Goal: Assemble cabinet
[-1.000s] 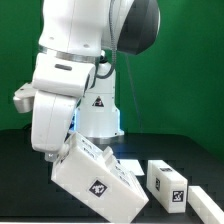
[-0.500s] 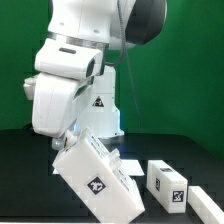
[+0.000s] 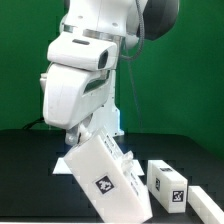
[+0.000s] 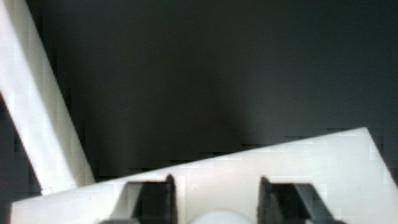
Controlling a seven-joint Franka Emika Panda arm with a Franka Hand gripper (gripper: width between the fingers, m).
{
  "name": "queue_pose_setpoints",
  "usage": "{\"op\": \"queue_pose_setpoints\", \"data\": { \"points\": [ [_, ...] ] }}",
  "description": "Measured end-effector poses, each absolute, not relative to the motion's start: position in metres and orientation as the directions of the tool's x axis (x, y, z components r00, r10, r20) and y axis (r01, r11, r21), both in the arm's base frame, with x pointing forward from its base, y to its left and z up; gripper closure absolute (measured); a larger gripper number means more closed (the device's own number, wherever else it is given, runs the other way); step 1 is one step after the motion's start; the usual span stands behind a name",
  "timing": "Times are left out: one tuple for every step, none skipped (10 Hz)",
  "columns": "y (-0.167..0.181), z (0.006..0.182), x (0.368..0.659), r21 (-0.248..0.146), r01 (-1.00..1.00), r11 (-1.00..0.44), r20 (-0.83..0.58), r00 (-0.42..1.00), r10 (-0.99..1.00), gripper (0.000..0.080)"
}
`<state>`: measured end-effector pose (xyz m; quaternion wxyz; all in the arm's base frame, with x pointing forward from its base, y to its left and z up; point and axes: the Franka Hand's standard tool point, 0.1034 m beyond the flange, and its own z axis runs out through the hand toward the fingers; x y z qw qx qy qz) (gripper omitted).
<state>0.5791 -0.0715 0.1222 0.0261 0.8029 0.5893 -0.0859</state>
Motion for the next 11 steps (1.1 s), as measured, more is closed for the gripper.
{"op": "queue_pose_setpoints", "data": {
  "points": [
    [-0.073,0.122,0.579,-0.060,0.950,-0.308,-0.170,0.294,0.941,0.0584],
    [-0.073,0.122,0.579,-0.061,0.949,-0.308,-0.170,0.294,0.940,0.0584],
    [-0.073,0.122,0.578,-0.061,0.949,-0.308,-0.170,0.295,0.940,0.0584],
    [-0.073,0.123,0.578,-0.058,0.943,-0.329,-0.172,0.315,0.933,0.0584],
    [-0.071,0.131,0.575,-0.049,0.924,-0.380,-0.173,0.367,0.914,0.0584],
    [-0.068,0.140,0.574,-0.036,0.907,-0.419,-0.170,0.408,0.897,0.0584],
    [-0.063,0.146,0.573,-0.035,0.886,-0.463,-0.175,0.451,0.875,0.0584],
    [-0.058,0.149,0.573,-0.038,0.864,-0.502,-0.187,0.488,0.853,0.0584],
    [-0.054,0.151,0.575,-0.032,0.853,-0.520,-0.189,0.506,0.842,0.0584],
    [-0.053,0.149,0.574,-0.034,0.852,-0.523,-0.190,0.508,0.840,0.0584],
    [-0.054,0.149,0.574,-0.036,0.851,-0.523,-0.191,0.508,0.840,0.0584]
  ]
}}
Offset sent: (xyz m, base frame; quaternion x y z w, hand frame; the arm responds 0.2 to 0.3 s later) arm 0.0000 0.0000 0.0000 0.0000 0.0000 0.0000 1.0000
